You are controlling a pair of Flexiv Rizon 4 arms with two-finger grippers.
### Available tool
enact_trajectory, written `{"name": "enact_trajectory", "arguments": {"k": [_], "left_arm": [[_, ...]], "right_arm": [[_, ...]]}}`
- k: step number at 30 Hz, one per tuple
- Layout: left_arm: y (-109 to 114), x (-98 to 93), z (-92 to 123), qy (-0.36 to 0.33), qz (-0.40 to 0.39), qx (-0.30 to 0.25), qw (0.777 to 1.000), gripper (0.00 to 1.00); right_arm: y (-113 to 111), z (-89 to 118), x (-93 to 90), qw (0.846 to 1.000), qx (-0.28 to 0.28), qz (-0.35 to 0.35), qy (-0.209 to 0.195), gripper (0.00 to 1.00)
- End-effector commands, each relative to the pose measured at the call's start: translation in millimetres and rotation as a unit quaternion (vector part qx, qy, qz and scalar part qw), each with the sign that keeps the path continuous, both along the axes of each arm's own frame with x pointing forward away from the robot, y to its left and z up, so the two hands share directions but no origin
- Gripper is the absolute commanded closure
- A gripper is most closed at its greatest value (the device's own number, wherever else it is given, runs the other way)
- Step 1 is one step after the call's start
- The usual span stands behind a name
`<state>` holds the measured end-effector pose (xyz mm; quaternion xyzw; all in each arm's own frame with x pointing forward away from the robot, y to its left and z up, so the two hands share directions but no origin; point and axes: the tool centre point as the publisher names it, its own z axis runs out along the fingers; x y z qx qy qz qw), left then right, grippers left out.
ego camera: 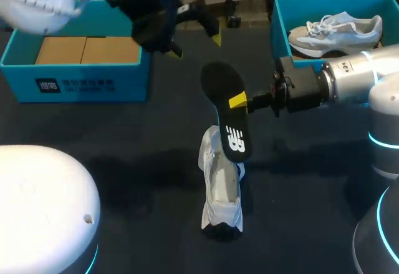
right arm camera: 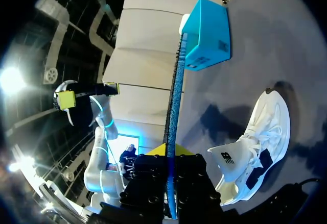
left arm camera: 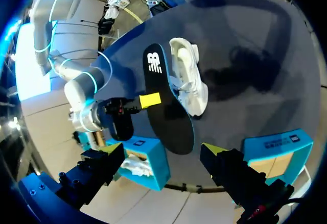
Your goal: Take the shoe out of the shoebox, open the shoe tongue, remove and reinsert the insole, then place the shoe into the shoebox
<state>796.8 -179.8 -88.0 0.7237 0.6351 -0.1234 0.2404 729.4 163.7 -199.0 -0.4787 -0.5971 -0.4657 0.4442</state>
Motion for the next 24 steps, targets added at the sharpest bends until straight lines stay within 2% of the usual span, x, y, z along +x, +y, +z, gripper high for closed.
{"name": "enact_trajectory", "arguments": {"k": [1, 8, 19, 20, 24], "left_arm": [[-19, 12.8, -4, 0.014, 0.044, 0.193, 0.980, 0.00], [-35, 17.2, -13, 0.041, 0.063, 0.249, 0.966, 0.00], [-41, 21.3, -12, 0.069, 0.081, 0.260, 0.960, 0.00], [-41, 21.5, -12, 0.065, 0.079, 0.258, 0.961, 0.00], [-34, 19.6, -3, 0.043, 0.081, 0.195, 0.977, 0.00]], "right_arm": [[1, 0, -0.6, 1.000, -0.001, -0.001, 0.000, 1.00], [1, 0, -0.6, 1.000, -0.001, -0.001, 0.000, 1.00], [1, 0, -0.6, 1.000, -0.001, -0.001, 0.000, 1.00], [1, 0, -0.6, 1.000, -0.001, -0.001, 0.000, 1.00], [1, 0, -0.6, 1.000, -0.001, -0.001, 0.000, 1.00]]}}
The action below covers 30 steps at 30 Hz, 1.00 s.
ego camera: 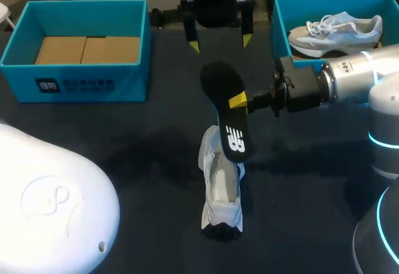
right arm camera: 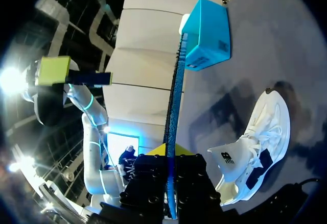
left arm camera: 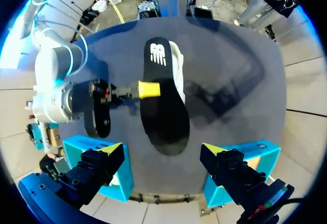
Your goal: Take the shoe out of the shoebox, open the shoe tongue, remove and reinsert the insole, then place the shoe into the shoebox
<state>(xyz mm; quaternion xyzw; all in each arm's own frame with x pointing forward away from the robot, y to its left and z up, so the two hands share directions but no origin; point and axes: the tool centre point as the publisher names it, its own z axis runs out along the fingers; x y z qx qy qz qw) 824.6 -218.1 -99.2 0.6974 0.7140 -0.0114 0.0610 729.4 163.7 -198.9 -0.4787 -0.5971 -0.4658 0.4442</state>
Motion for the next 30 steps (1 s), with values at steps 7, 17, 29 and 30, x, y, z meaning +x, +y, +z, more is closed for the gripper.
{"name": "enact_trajectory", "arguments": {"k": [7, 17, 29, 30], "left_arm": [[29, -11.7, 4, -0.017, 0.029, -0.128, 0.991, 0.00], [53, -8.6, -9, 0.013, 0.058, -0.330, 0.942, 0.00], [59, -43.6, 1, -0.008, 0.016, -0.519, 0.854, 0.00], [61, -44.3, 0, -0.010, 0.017, -0.520, 0.854, 0.00]], "right_arm": [[1, -1, -0.5, 1.000, -0.001, -0.001, 0.000, 1.00], [1, -1, -0.5, 1.000, -0.001, -0.001, 0.000, 1.00], [1, -1, -0.5, 1.000, -0.001, -0.001, 0.000, 1.00], [1, -1, -0.5, 1.000, -0.001, -0.001, 0.000, 1.00]]}}
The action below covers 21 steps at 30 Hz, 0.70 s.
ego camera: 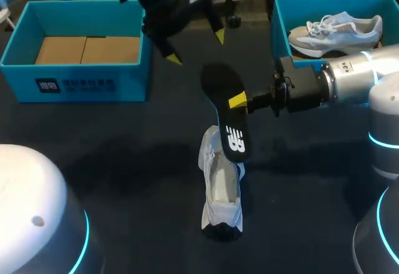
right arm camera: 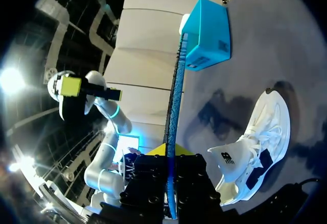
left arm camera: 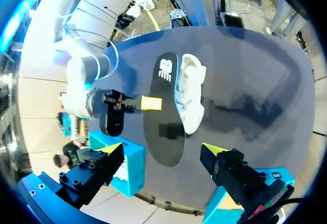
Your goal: Take the shoe out of the shoebox, open the shoe tongue, remove and reinsert the insole, then place the shoe into the shoebox
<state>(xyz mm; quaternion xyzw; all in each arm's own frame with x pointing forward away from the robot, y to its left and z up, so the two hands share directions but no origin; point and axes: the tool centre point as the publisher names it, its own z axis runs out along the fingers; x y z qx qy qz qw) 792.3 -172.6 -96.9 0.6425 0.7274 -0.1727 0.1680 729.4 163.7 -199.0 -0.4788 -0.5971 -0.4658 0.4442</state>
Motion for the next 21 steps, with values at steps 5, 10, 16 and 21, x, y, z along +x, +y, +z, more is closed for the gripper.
{"name": "enact_trajectory", "arguments": {"k": [5, 10, 16, 21], "left_arm": [[24, -10.6, -7, -0.069, 0.014, -0.370, 0.926, 0.00], [32, -4.6, -25, -0.065, 0.026, -0.391, 0.918, 0.00], [40, 1.1, -38, -0.055, 0.028, -0.381, 0.923, 0.00], [40, 1.1, -38, -0.055, 0.028, -0.381, 0.923, 0.00]], "right_arm": [[1, 0, -0.5, 1.000, -0.001, -0.001, 0.000, 1.00], [1, 0, -0.5, 1.000, -0.001, -0.001, 0.000, 1.00], [1, 0, -0.5, 1.000, -0.001, -0.001, 0.000, 1.00], [1, 0, -0.5, 1.000, -0.001, -0.001, 0.000, 1.00]]}}
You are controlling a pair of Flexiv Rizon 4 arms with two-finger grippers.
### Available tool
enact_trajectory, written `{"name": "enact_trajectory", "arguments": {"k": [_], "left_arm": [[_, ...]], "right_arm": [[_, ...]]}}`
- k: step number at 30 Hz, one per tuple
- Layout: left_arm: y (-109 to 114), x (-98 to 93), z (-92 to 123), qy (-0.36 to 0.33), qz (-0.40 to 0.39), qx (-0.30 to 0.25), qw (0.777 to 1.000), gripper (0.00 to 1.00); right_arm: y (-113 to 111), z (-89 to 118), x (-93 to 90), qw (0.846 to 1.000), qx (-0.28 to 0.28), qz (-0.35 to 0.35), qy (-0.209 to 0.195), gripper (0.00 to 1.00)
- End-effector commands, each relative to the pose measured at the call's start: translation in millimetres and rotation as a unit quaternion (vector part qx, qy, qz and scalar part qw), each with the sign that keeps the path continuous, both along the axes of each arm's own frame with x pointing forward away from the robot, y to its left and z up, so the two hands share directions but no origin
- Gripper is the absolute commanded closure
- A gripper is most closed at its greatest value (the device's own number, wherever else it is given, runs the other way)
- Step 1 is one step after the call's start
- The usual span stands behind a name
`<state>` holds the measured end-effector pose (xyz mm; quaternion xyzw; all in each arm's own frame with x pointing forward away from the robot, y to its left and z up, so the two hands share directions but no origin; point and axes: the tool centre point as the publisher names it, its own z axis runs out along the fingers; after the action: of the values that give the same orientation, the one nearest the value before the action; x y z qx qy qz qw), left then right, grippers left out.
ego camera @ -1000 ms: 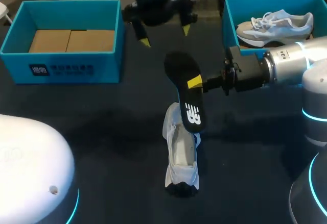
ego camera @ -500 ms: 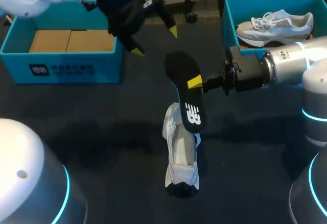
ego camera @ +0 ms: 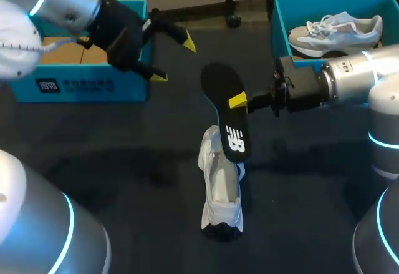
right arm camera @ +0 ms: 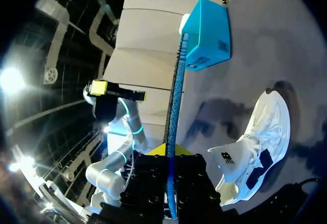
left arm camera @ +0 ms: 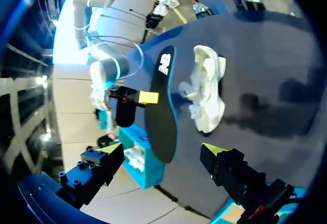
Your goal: Take the shoe out of the shoebox, open the shoe tongue, remove and reinsert the insole, then place the shoe into the shoebox
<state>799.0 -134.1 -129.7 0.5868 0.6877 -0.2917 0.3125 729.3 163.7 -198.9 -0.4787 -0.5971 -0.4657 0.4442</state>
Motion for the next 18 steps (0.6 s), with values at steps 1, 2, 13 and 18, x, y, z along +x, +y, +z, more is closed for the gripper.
{"name": "enact_trajectory", "arguments": {"k": [1, 2, 13, 18], "left_arm": [[2, -5.6, -5, -0.032, 0.010, -0.193, 0.981, 0.00], [2, -5.6, -5, -0.032, 0.010, -0.193, 0.981, 0.00], [7, -13.5, -23, -0.047, 0.019, -0.226, 0.973, 0.00], [-2, -17.8, -42, -0.039, 0.016, -0.265, 0.963, 0.00]], "right_arm": [[1, -1, -0.5, 1.000, -0.001, -0.001, 0.000, 1.00], [1, -1, -0.5, 1.000, -0.001, -0.001, 0.000, 1.00], [1, -1, -0.5, 1.000, -0.001, -0.001, 0.000, 1.00], [1, -1, -0.5, 1.000, -0.001, -0.001, 0.000, 1.00]]}}
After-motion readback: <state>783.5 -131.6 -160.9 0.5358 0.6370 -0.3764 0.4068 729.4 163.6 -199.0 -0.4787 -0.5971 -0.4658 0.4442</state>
